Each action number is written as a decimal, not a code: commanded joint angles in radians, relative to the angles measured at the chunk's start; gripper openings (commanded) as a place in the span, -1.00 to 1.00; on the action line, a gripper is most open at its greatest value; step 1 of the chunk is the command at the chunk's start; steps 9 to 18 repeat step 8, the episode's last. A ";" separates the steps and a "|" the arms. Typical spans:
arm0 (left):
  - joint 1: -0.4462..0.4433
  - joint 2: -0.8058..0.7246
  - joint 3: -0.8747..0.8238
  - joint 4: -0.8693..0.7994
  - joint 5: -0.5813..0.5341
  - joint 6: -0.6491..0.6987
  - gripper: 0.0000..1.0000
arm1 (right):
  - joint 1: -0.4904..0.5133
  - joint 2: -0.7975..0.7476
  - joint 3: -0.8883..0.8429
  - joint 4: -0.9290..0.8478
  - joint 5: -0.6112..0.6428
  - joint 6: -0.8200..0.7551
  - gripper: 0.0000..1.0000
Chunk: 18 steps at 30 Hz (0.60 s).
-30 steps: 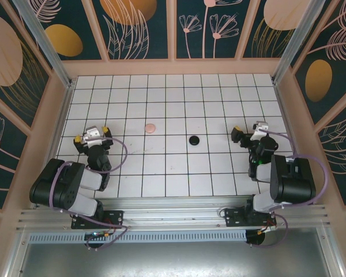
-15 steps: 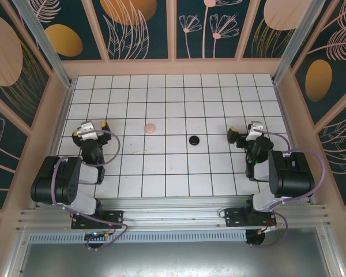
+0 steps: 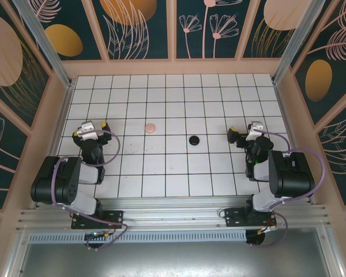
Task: Insert wireless bluetooth earbuds into charging case
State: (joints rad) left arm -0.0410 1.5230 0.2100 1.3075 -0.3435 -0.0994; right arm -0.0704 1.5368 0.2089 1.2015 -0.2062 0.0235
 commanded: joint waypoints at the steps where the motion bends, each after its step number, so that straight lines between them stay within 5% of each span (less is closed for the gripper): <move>1: 0.006 -0.002 0.007 0.004 0.015 -0.016 0.98 | -0.002 0.002 0.019 0.058 0.021 -0.025 0.98; 18: 0.006 -0.004 0.003 0.008 0.017 -0.015 0.97 | -0.002 0.002 0.018 0.058 0.019 -0.025 0.98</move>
